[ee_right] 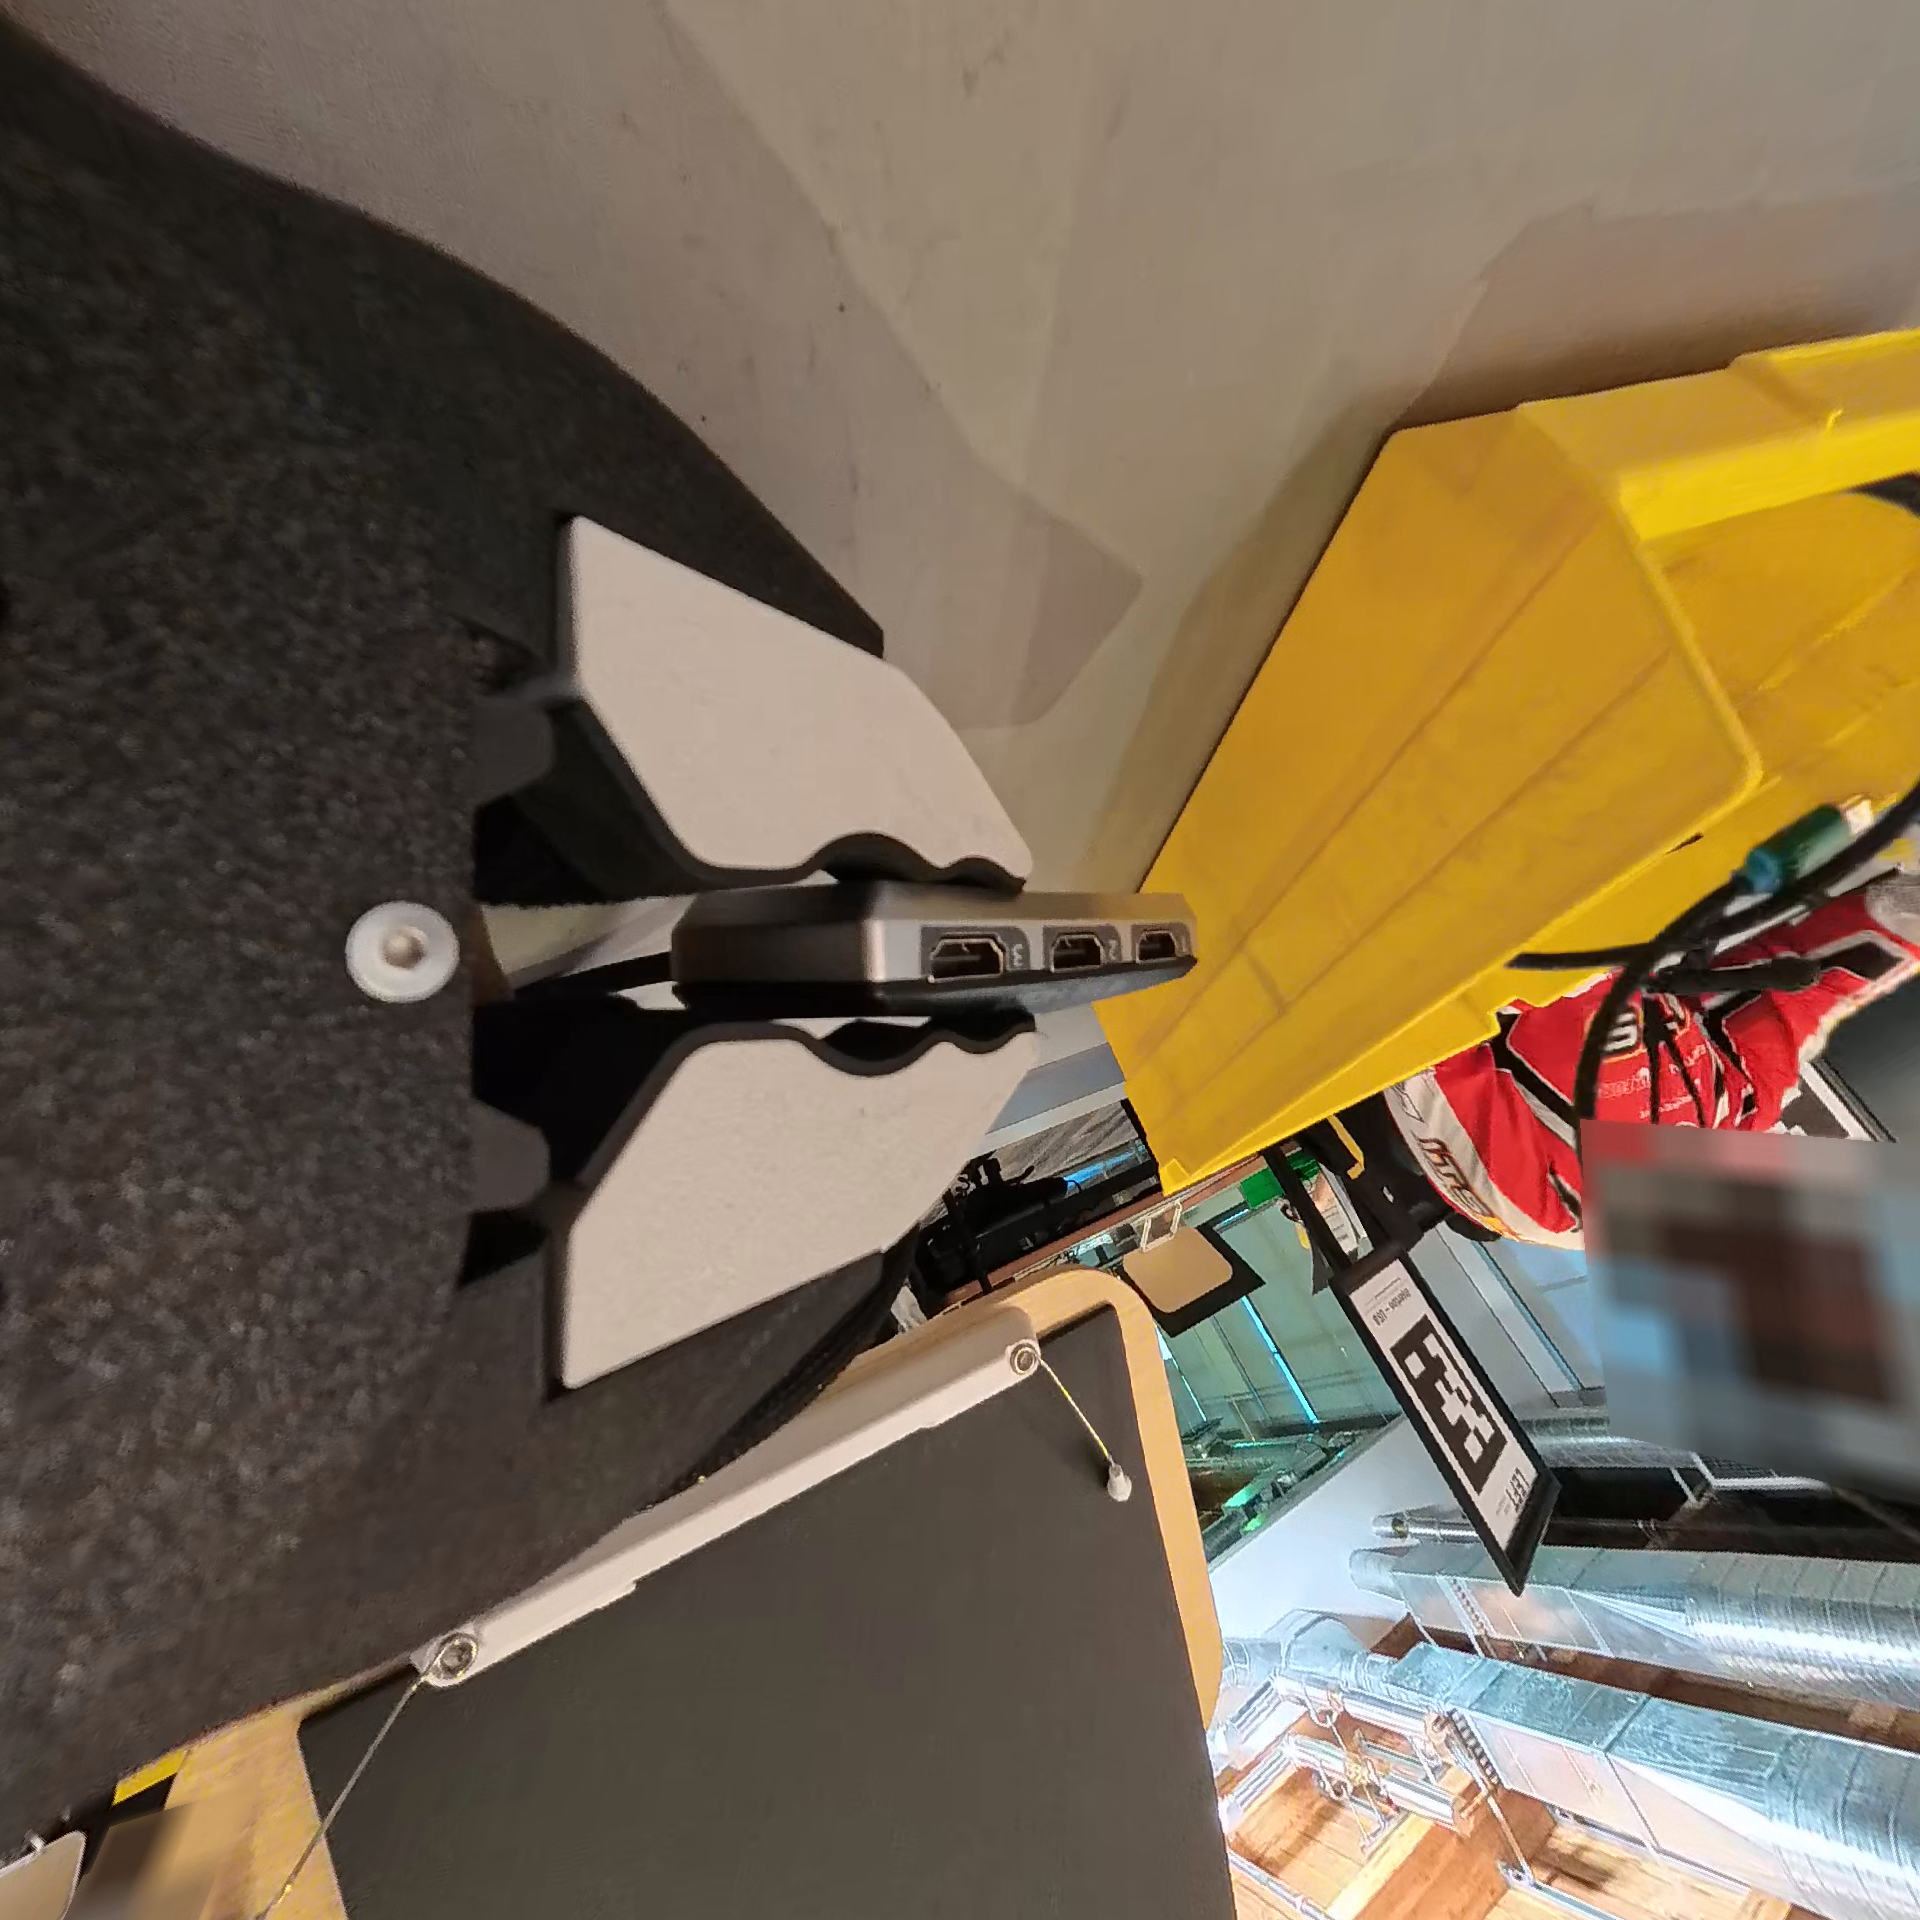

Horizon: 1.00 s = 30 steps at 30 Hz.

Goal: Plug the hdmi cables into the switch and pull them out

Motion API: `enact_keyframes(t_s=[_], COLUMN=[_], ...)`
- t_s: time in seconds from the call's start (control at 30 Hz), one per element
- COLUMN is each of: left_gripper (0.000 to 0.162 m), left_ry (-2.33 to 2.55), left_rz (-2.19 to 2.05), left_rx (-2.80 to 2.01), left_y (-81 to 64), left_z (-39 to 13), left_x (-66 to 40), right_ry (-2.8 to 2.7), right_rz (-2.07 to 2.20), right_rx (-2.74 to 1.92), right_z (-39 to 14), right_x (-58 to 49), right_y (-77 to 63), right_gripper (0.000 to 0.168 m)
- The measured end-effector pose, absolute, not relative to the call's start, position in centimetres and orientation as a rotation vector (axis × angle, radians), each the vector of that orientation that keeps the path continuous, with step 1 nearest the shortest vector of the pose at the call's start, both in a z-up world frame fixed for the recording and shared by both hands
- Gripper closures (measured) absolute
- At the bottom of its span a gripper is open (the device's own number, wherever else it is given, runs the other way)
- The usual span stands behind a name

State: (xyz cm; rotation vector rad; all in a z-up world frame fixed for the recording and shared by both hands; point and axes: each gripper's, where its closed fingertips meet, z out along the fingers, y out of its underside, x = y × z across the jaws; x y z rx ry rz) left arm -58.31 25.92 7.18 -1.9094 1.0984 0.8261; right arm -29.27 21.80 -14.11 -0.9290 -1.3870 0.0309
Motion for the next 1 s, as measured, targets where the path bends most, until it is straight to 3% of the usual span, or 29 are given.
enact_keyframes(t_s=[0.23,0.47,0.83,1.0], left_gripper=[0.156,0.156,0.156,0.156], left_ry=[1.451,1.454,0.464,0.144], left_rz=[0.982,0.614,-0.122,-0.533], left_rx=[-1.69,-1.818,-1.819,-1.726], left_y=[23.4,21.9,21.2,13.4], left_z=[6.3,1.4,7.9,4.3], left_x=[-55.2,-50.7,-53.0,-47.1], right_ry=[-1.397,-1.405,-1.384,-1.311], right_rz=[0.024,0.019,0.032,0.081], right_rx=[-0.926,-0.924,-0.929,-0.941], right_z=[-14.3,-14.5,-14.1,-12.9], right_x=[-29.3,-29.3,-29.1,-28.5], right_y=[21.8,21.7,21.8,22.2], right_gripper=[0.147,0.147,0.147,0.147])
